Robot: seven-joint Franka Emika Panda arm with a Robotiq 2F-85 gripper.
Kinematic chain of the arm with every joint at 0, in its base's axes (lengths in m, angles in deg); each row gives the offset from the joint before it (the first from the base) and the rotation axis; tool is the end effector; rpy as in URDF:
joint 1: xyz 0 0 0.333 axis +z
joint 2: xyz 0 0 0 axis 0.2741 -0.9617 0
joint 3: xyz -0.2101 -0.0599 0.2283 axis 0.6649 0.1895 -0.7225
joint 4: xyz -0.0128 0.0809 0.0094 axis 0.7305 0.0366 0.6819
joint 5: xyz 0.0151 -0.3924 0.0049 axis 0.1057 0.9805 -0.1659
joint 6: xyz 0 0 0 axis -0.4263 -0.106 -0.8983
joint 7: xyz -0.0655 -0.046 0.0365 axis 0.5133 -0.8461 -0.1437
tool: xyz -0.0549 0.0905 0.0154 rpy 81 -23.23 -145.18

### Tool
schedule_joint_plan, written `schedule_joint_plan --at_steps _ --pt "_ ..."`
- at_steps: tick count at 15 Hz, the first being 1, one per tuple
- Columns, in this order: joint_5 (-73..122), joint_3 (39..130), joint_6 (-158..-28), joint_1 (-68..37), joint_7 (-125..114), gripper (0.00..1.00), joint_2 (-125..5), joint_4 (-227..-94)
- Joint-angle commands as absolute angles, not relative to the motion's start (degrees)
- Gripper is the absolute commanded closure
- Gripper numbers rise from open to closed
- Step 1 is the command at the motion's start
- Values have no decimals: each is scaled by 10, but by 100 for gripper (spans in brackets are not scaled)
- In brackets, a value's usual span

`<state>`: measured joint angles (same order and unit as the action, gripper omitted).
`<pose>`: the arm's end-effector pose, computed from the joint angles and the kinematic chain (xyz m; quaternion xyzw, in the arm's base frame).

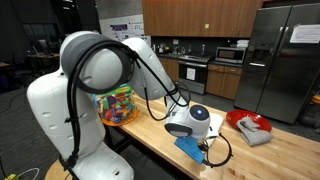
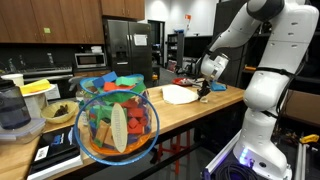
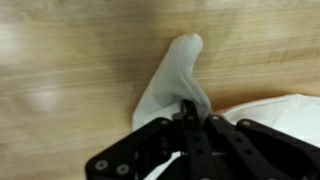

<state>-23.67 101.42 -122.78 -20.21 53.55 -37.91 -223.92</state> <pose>0.3543 -0.2072 0.2687 -0.9743 0.1129 -0.1848 0.0616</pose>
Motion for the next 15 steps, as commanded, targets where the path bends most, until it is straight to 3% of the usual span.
schedule_joint_plan --at_steps 1,15 --pt "-293 1056 -1241 -218 602 99 -393 -2224" --pt "-386 1151 -1283 -259 619 99 -439 -2200"
